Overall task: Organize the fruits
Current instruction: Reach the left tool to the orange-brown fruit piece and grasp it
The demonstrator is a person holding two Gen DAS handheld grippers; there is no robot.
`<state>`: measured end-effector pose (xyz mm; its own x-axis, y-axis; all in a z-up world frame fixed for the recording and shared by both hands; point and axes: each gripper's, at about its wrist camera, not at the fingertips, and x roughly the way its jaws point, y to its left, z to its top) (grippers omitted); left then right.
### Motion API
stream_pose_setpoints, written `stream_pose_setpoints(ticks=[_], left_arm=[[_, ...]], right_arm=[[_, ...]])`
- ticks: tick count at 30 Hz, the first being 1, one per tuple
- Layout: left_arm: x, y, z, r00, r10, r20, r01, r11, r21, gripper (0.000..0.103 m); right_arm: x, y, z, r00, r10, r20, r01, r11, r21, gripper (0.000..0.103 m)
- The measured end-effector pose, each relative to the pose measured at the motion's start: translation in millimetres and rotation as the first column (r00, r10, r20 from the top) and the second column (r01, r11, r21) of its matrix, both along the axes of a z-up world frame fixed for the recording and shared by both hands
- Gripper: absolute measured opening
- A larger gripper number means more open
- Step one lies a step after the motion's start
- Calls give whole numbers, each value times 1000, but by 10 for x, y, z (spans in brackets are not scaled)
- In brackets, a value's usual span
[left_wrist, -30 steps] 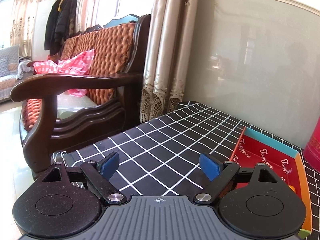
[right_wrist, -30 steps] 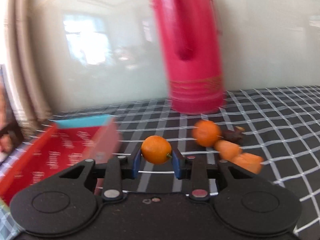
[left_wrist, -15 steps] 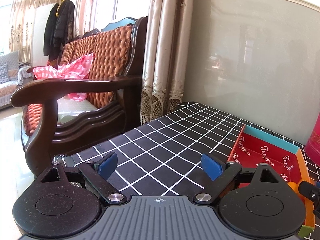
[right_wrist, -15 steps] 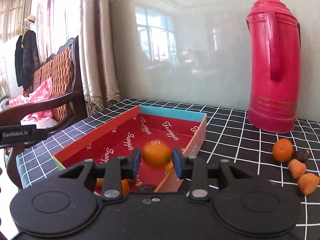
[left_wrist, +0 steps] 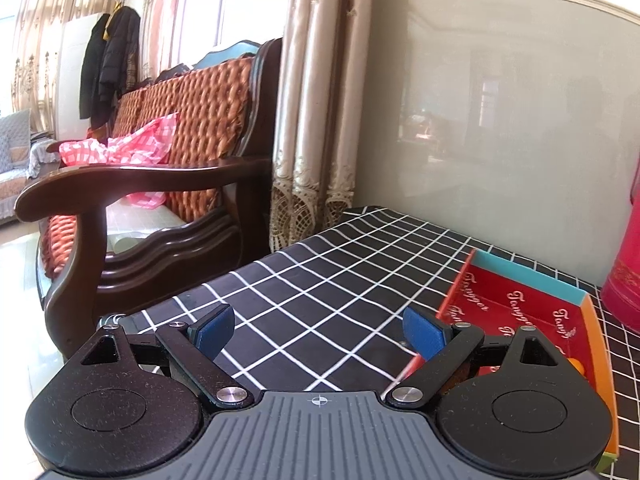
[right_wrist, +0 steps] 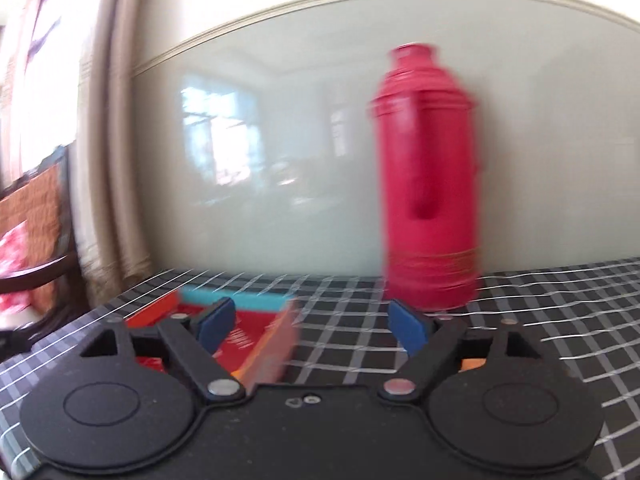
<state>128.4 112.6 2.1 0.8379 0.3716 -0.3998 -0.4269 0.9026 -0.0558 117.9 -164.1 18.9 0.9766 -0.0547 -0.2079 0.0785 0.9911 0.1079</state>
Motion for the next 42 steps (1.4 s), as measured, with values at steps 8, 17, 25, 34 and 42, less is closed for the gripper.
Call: stream_pose_setpoints(ticks=[8,17,25,34,42], left_arm=[[-15,-509,68,990,-136,37,134,990,46,91],[-31,-1540,48,904,-426,37,421,901,103,91],[58,-2544,-153,787,-614,-57,617,782,91,91],[165,-3340,-352,737,-663,-130,673,737,64,89],[436,-3636,-465,758,-628,-173,641,767,21,74]], right_arm=[[-151,-515,-4,942,-335,-32,333,941,-54,97],[-514,-992,-30,791,-612,0,602,779,-176,97],[-782,-1426,-80,631,-776,3,760,617,-205,97],[-910,-1698,-75,654,-755,-43,745,653,-140,97],[-1022,-1843,-68,688,-722,-69,717,691,-88,97]])
